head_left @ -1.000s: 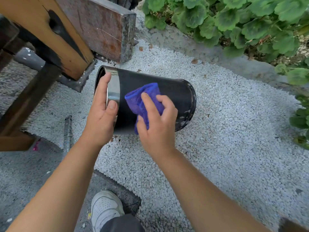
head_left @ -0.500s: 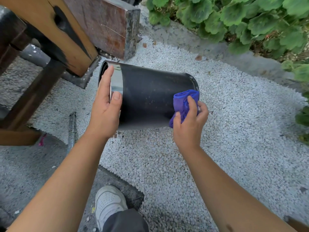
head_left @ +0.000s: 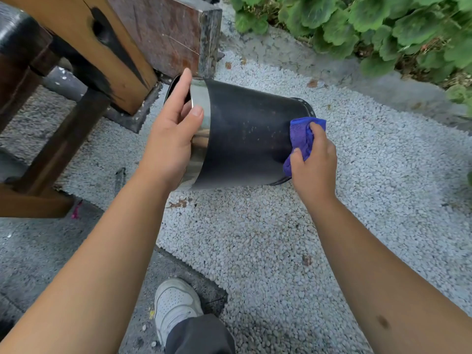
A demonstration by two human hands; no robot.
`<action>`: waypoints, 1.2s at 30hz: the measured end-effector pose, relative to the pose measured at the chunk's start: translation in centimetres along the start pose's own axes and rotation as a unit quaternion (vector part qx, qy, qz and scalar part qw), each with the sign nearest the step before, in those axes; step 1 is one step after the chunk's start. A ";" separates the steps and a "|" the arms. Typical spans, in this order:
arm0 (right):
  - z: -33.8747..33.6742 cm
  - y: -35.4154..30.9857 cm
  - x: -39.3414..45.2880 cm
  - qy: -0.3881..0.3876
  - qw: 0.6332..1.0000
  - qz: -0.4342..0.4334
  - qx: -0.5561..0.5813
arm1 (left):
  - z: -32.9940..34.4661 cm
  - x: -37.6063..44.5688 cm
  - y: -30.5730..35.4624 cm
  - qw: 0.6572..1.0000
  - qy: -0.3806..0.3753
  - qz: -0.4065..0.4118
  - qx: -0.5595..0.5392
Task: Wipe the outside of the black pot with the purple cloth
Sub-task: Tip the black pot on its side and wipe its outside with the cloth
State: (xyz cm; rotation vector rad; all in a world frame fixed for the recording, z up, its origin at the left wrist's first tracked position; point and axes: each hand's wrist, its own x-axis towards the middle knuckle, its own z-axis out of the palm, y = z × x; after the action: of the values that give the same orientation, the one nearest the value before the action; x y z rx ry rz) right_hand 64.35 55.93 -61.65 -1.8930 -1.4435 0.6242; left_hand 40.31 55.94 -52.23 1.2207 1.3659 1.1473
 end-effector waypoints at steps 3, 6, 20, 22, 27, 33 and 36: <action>-0.7 0.7 1.2 -0.010 0.999 0.016 -0.032 | 1.5 0.3 0.9 0.998 0.027 0.020 0.050; -1.8 1.2 2.1 0.013 0.994 0.101 0.042 | 2.6 0.4 1.3 0.997 0.038 0.032 0.061; -6.8 -0.2 6.4 -0.004 0.697 0.375 0.611 | -1.1 2.8 2.6 0.985 0.108 -0.103 0.087; -8.0 -0.7 8.2 -0.040 0.732 0.354 0.581 | -1.8 1.4 3.1 0.988 0.060 -0.087 0.110; -9.6 -1.0 11.6 -0.142 0.847 0.293 0.420 | -4.8 0.3 4.5 0.970 -0.062 -0.087 0.218; -6.8 0.0 7.3 -0.184 0.916 0.245 0.258 | -4.4 2.5 3.1 0.886 -0.064 0.062 0.455; -3.8 0.5 3.5 -0.174 0.910 0.270 0.261 | -4.9 2.7 1.3 0.793 -0.094 0.154 0.583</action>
State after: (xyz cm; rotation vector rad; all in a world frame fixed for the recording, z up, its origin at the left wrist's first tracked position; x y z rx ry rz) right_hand 68.38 58.37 -59.42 -1.7784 -0.7918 1.5098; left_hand 35.42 58.42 -50.49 2.4129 1.7952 0.2171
